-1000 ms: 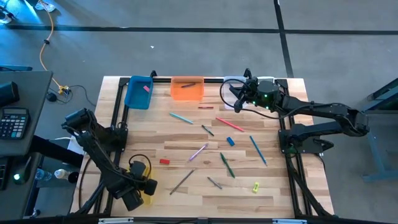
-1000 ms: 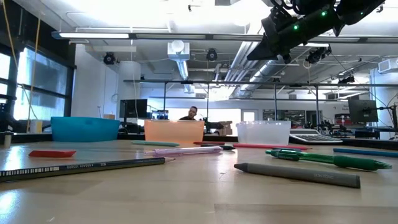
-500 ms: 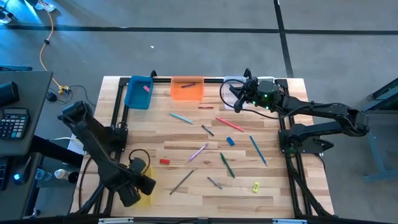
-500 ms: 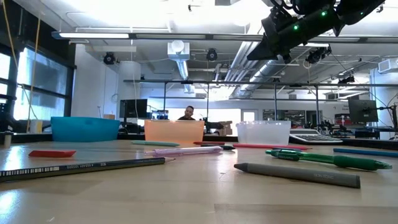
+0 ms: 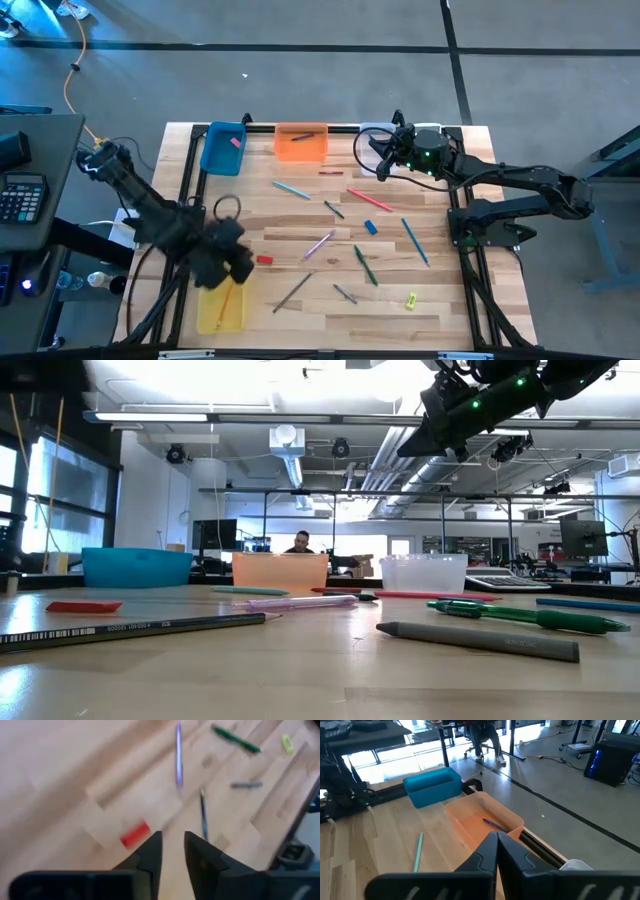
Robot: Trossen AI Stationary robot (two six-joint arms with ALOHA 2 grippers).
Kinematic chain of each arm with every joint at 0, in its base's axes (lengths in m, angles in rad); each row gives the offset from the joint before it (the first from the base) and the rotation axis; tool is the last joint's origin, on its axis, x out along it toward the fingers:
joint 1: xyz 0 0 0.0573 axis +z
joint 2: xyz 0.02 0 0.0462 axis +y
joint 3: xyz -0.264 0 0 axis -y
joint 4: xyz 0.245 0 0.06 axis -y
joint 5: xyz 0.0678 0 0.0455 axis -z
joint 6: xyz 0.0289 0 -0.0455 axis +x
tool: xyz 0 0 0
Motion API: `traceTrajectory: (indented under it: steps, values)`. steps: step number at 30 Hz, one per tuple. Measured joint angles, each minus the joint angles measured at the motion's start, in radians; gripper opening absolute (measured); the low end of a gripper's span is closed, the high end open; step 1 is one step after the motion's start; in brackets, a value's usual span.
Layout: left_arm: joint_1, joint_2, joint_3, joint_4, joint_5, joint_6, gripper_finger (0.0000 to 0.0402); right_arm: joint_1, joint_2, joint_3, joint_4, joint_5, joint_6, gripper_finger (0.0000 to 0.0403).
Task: Sort crayons/erasers/pens/pencils in bins
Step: Put the blue eraser into the blue bin
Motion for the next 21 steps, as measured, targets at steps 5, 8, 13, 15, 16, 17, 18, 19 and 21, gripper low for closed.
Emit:
traceTrajectory:
  steps: [5, 8, 13, 15, 16, 17, 18, 19, 21]
  values:
    - [0.181, -0.059, -0.015, 0.029, -0.001, 0.336, 0.0011, 0.000, 0.000, 0.001, 0.000, 0.000, 0.000, 0.0000]
    - [0.295, -0.095, -0.072, 0.154, 0.050, 0.526, 0.0004, 0.000, 0.000, 0.001, 0.000, 0.000, 0.000, 0.0000]
    - [0.458, -0.113, -0.206, 0.468, 0.184, 0.789, 0.0001, 0.010, 0.000, 0.002, -0.001, 0.000, 0.017, 0.0000]
    - [0.519, -0.113, -0.263, 0.591, 0.221, 0.858, 0.0001, 0.023, 0.000, 0.002, -0.002, 0.000, 0.020, 0.0000]
    - [0.548, -0.109, -0.292, 0.654, 0.235, 0.877, 0.0001, 0.032, 0.000, 0.003, -0.005, 0.000, 0.023, 0.0000]
    - [0.575, -0.102, -0.320, 0.716, 0.243, 0.883, 0.0000, 0.042, -0.001, 0.003, -0.009, 0.000, 0.030, 0.0000]
    - [0.602, -0.098, -0.349, 0.768, 0.253, 0.885, 0.0000, 0.051, -0.003, 0.003, -0.016, -0.001, 0.042, 0.0000]
    - [0.627, -0.095, -0.375, 0.806, 0.255, 0.885, 0.0000, 0.060, -0.003, 0.003, -0.023, -0.001, 0.055, 0.0000]
    - [0.669, -0.087, -0.419, 0.887, 0.252, 0.883, 0.0000, 0.078, -0.003, 0.003, -0.047, -0.001, 0.086, 0.0000]
